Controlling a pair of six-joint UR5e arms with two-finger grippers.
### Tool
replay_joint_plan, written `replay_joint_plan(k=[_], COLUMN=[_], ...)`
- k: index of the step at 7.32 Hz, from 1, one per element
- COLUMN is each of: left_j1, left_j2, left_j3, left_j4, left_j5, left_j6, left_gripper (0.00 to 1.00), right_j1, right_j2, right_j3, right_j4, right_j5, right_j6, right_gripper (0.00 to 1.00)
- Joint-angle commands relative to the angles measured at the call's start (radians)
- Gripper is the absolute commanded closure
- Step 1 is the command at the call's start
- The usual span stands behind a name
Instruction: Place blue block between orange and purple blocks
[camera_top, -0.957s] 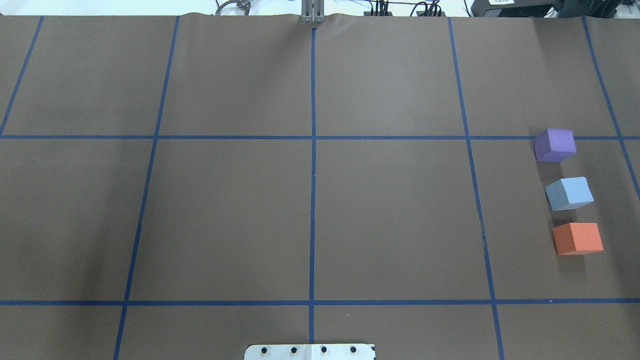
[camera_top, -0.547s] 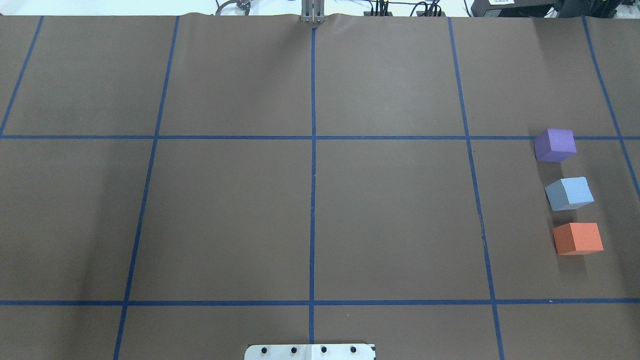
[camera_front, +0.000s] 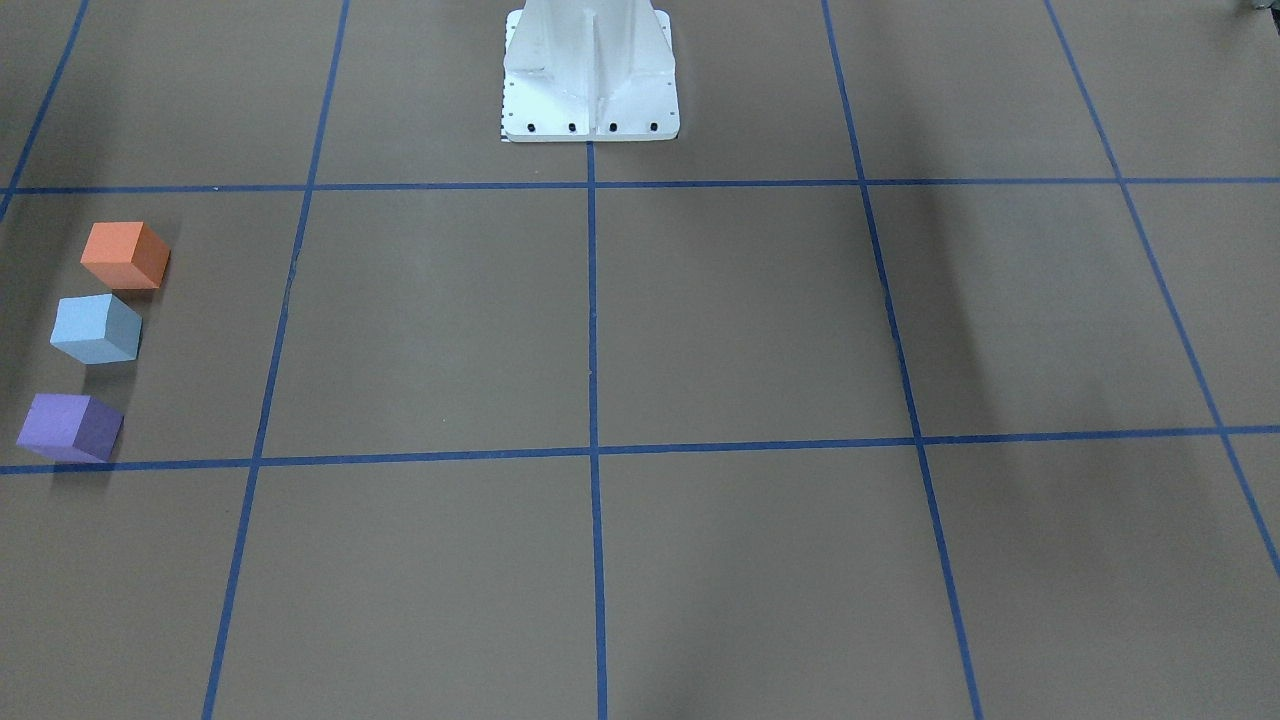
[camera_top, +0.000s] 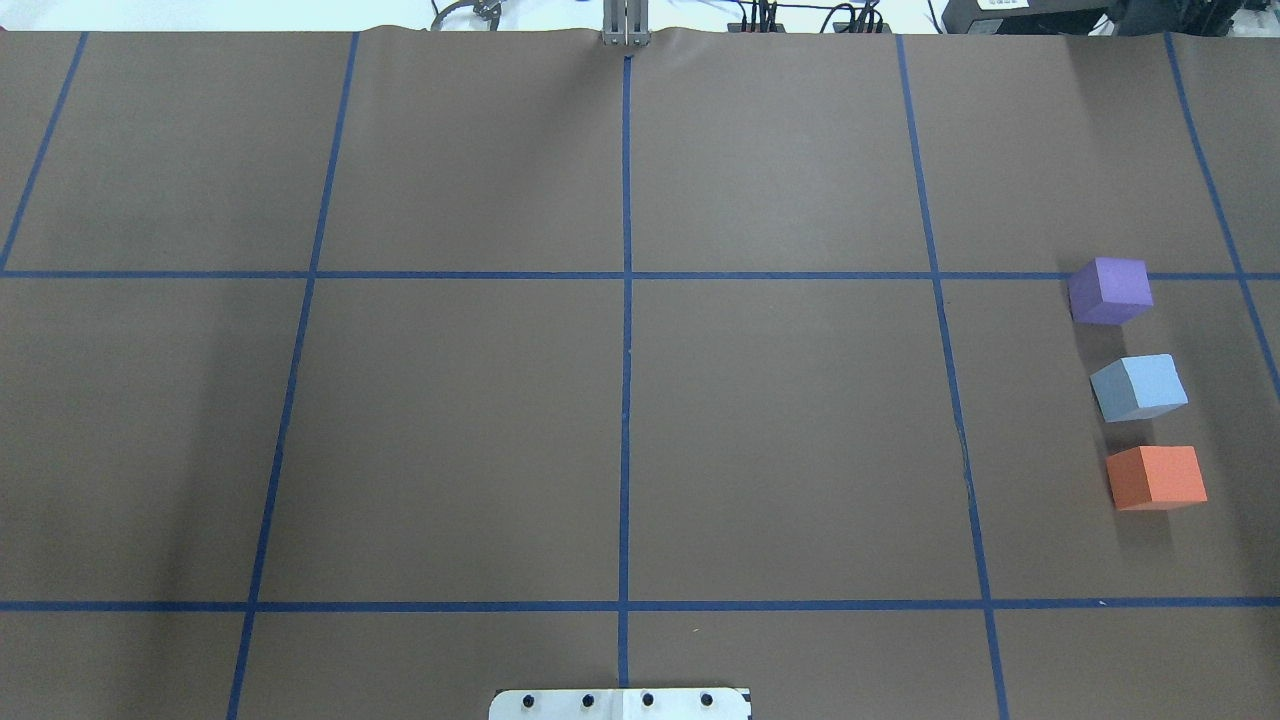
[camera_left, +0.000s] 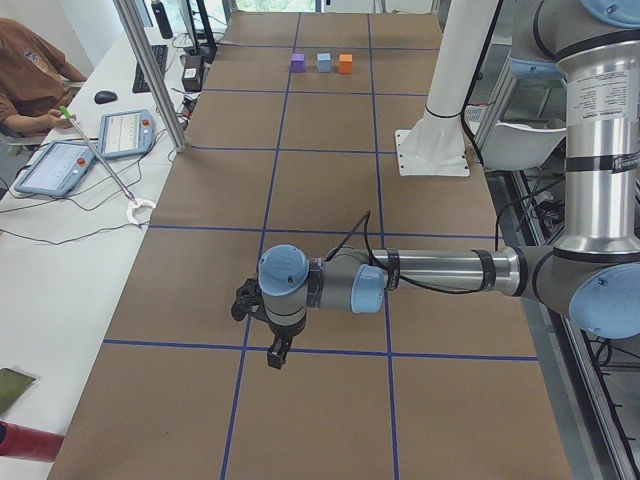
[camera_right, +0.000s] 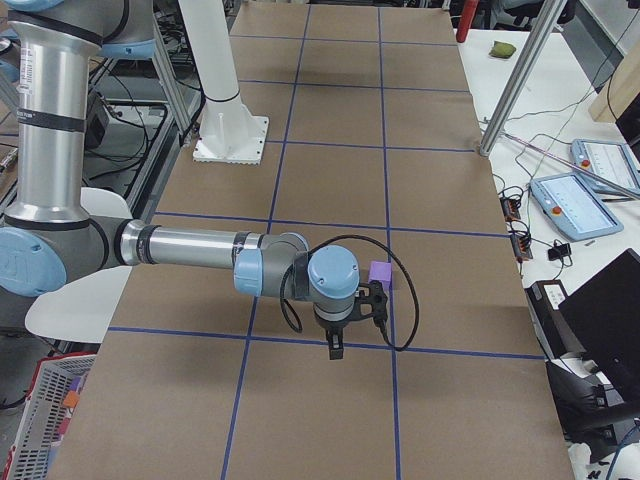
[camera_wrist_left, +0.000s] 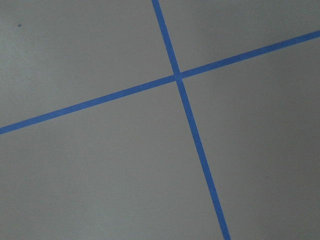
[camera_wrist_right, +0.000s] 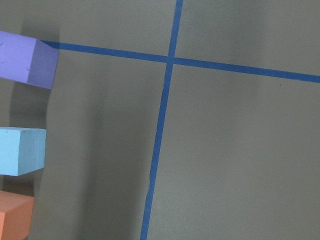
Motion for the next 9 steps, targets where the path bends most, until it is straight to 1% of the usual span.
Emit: replay_joint_plan(k=[1,7,9], left_j1=[0.000,0.001,0.001], left_j2=[-0.002,-0.014,-0.009], left_j3=[0.002,0.013,0.013], left_j4=[-0.001,-0.001,-0.001], left_j5=[0.005,0.008,0.008], left_j6=[0.000,0.000,0.000], left_gripper=[0.00,0.00,0.00], right_j1=[0.001,-0.001,0.001], right_j2=[0.001,0.013,0.016], right_j3=[0.001,-0.002,0.002], right_j4=[0.000,0.000,0.002], right_j5=[0.001,0.002,-0.002], right_j6=[0.003,0.008,0.211], right_gripper=[0.00,0.00,0.00])
